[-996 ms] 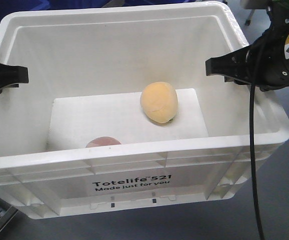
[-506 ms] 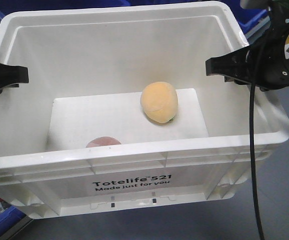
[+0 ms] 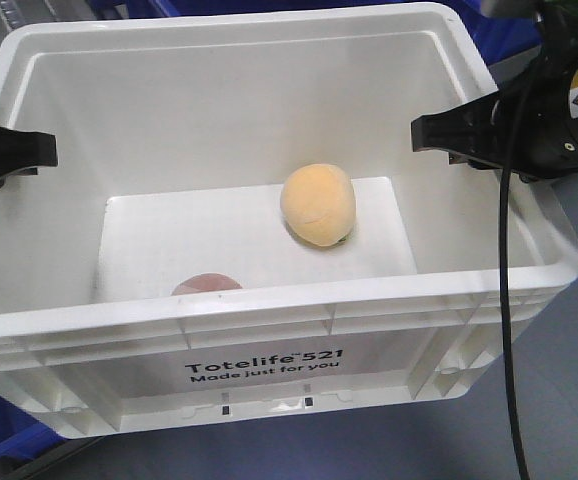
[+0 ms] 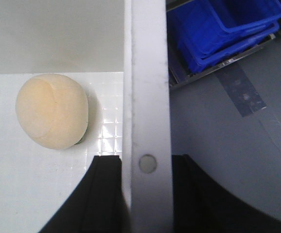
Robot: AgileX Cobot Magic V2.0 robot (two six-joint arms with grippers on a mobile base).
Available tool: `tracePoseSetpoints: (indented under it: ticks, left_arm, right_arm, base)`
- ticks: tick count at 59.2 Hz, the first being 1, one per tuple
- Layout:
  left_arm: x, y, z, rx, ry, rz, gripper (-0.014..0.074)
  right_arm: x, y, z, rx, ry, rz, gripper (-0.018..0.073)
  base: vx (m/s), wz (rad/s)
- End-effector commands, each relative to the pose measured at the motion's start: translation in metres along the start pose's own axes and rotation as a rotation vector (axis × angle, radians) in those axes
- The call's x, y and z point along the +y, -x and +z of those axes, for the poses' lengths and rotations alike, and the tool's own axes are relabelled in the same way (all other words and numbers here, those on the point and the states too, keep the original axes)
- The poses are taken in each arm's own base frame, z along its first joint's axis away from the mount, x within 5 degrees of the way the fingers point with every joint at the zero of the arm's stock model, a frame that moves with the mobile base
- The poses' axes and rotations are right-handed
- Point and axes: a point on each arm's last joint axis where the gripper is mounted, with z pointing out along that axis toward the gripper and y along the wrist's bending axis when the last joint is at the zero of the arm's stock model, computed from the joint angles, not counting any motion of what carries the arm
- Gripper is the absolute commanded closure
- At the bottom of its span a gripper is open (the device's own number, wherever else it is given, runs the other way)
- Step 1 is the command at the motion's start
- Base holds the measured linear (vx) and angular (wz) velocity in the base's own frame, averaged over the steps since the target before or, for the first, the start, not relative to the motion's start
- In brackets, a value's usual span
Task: Place moving items into box and shelve
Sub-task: 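Carry the tote with both grippers over the roller shelf lane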
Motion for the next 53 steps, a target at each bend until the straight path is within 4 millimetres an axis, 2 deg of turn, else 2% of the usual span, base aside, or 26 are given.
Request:
tracePoseSetpoints:
  ticks: [1, 53]
  left_arm:
    - [0.0008, 0.0189, -0.0206, -0.178, -0.024, 0.036, 0.0449]
    - [0.0008, 0.0189, -0.0206, -0.178, -0.024, 0.036, 0.0449]
  right_arm:
    - [-0.0089, 0.0177, -0.0226, -0.183, -0.012, -0.024, 0.0502]
    - [-0.0089, 0.0177, -0.0226, -0.183, -0.012, -0.024, 0.0502]
  base:
    - [0.07, 0.5]
    - [0.07, 0.41]
